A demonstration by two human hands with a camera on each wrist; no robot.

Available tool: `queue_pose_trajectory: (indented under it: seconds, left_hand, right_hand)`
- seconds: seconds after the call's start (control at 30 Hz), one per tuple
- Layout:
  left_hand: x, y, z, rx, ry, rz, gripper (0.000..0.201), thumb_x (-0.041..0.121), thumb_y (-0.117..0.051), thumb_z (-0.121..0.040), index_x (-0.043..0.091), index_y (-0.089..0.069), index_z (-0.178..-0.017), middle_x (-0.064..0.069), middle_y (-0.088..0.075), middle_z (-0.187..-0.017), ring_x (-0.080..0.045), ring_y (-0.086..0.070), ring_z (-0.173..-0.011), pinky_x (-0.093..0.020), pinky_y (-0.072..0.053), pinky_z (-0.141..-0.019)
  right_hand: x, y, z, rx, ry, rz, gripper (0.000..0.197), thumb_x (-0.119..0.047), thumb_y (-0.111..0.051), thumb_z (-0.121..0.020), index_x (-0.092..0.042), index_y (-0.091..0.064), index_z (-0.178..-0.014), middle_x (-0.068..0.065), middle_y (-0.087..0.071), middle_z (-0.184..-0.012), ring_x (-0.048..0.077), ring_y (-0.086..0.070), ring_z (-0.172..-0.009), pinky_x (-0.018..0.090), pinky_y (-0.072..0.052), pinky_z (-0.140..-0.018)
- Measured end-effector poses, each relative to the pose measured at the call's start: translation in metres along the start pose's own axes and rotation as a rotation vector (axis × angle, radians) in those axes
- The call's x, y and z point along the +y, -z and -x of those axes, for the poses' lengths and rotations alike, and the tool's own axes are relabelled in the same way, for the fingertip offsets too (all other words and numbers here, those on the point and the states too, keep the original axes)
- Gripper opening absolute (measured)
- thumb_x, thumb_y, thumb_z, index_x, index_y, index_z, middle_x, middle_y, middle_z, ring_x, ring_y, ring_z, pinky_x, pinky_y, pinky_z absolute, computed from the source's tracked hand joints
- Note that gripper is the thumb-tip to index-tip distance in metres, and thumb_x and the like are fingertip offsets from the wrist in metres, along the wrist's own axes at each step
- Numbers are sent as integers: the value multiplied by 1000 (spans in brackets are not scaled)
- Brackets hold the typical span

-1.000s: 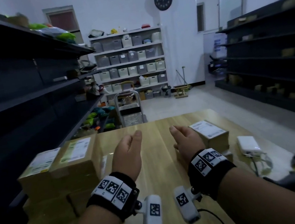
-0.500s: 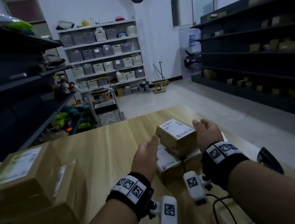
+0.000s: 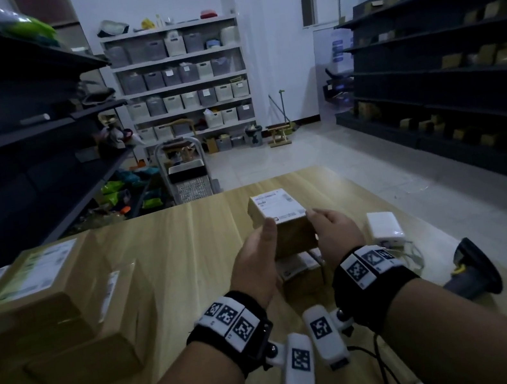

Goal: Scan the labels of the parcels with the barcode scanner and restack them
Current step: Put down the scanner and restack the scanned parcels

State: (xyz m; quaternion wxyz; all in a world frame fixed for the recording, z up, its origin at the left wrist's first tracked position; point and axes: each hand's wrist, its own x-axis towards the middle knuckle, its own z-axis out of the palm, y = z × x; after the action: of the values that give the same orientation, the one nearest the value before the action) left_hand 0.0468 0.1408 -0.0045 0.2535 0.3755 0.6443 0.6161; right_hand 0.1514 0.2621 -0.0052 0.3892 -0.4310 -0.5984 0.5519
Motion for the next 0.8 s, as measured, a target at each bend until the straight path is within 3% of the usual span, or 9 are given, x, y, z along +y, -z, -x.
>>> queue_pose_trajectory:
  seconds: [0.07,0.13,0.27,0.37,0.43,0.5,0.63,0.7,0.8]
  left_hand:
    - [2,21,8,84,-4,10,76,89,-46,-85,31,-76,-125,17,-83,-116,0,-77,-109,-34,-57,-104]
    - [2,46,18,163,8,-7,86,95,-42,-80,33,-77,-127,17,-83,-118,-3,-75,-113,-42,-56,-112]
    - [-11,95,43,309,98,-39,63,96,-40,-88,45,-75,-100,38,-77,-90,5,-69,-106,-44,-53,-115]
    - [-23,122,62,358,176,-11,44,72,-41,-107,44,-73,-94,36,-73,-85,0,-67,-109,-41,-52,-112]
    - [-28,132,74,346,221,20,39,59,-39,-113,41,-70,-100,35,-75,-80,5,-70,-99,-30,-53,-93]
    - [-37,140,82,316,267,18,38,60,-38,-113,41,-70,-106,32,-77,-91,9,-69,-94,-27,-50,-83]
    - [-45,151,91,293,306,-38,49,69,-42,-108,35,-77,-113,17,-76,-118,-2,-68,-110,-37,-51,-109]
    - [-41,155,94,304,279,-83,52,64,-43,-110,28,-78,-123,12,-78,-117,-2,-71,-105,-26,-54,-97]
    - [-35,158,102,315,240,-81,46,56,-45,-113,26,-80,-115,11,-83,-108,10,-74,-84,-11,-51,-68]
  right_hand:
    - [0,-22,11,-54,-9,-44,42,-48,-62,-97,-26,-71,-132,-4,-74,-117,22,-69,-113,50,-56,-107]
    - [3,-45,20,-114,-22,-66,55,-59,-63,-85,-29,-73,-130,-4,-76,-120,22,-70,-115,51,-56,-108]
    - [22,-92,35,-233,-24,-80,64,-72,-63,-62,-29,-79,-107,0,-81,-113,25,-74,-111,55,-57,-106]
    - [30,-118,55,-307,-46,-25,59,-69,-64,-71,-30,-80,-112,-5,-81,-108,23,-74,-106,53,-58,-103]
    - [35,-129,70,-332,-47,44,54,-64,-65,-80,-30,-78,-120,-10,-79,-108,19,-72,-104,45,-57,-103]
    - [42,-137,79,-334,-62,52,38,-50,-67,-94,-28,-75,-123,-8,-75,-111,18,-69,-107,34,-52,-100]
    - [58,-149,88,-304,-138,-30,15,-35,-73,-95,-26,-78,-106,0,-79,-111,26,-72,-112,49,-57,-104]
    - [62,-153,89,-296,-145,-56,9,-34,-74,-95,-29,-78,-101,1,-79,-111,26,-72,-112,52,-57,-105]
    - [61,-157,90,-310,-128,-43,23,-34,-72,-97,-29,-76,-119,1,-76,-117,25,-70,-114,51,-56,-107]
